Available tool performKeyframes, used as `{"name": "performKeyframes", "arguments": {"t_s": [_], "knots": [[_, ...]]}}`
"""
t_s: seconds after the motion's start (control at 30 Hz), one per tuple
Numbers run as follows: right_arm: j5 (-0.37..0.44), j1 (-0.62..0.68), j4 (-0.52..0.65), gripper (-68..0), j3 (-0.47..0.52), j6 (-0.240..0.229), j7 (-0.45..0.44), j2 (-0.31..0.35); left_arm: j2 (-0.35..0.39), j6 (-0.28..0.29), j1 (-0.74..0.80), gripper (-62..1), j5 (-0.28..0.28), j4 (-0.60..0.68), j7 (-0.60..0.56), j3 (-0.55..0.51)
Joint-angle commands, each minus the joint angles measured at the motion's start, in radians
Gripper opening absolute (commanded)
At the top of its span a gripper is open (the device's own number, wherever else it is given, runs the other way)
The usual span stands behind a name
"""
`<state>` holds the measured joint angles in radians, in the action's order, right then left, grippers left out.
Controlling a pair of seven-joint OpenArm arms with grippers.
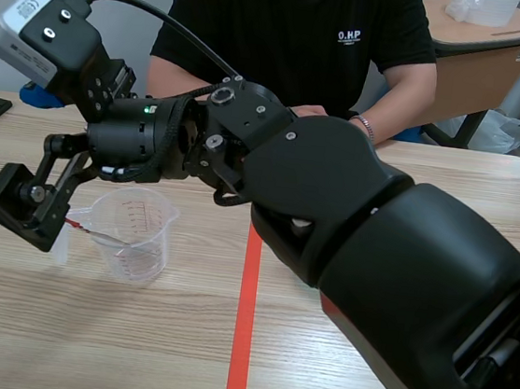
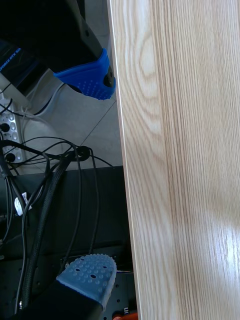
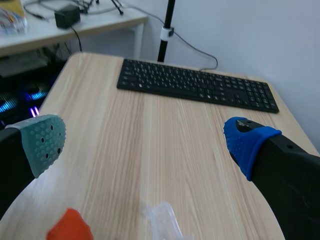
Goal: Do the redox reaction experiment.
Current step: 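Return to the home posture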
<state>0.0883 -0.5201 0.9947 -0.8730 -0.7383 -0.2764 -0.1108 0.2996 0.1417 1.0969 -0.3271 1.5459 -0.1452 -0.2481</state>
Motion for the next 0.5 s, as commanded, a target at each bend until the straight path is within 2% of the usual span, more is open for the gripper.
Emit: {"name": "performKeyframes", "arguments": {"t_s": [0.0, 0.13, 0.23, 0.37, 0.47], "knots": [[0.044, -0.025, 0.032, 0.4, 0.005, -0.007, -0.006, -0.012, 0.0, 0.003, 0.0, 1.4, -0.006, 0.01, -0.011, 0.001], [0.113, -0.02, 0.082, 0.4, 0.009, -0.007, 0.038, 0.013, 0.0, 0.003, 0.0, 1.4, -0.006, 0.01, -0.011, 0.001], [0.17, -0.003, 0.139, 0.4, 0.01, -0.005, 0.054, 0.069, 0.0, 0.003, 0.0, 1.4, -0.006, 0.01, -0.011, 0.001], [0.218, 0.035, 0.237, 0.4, 0.034, 0.061, 0.054, 0.172, 0.001, 0.003, 0.0, 1.4, -0.006, 0.01, -0.011, 0.001], [0.249, 0.073, 0.317, 0.4, 0.076, 0.09, 0.072, 0.256, 0.0, 0.003, 0.0, 1.4, -0.006, 0.01, -0.011, 0.001]]}}
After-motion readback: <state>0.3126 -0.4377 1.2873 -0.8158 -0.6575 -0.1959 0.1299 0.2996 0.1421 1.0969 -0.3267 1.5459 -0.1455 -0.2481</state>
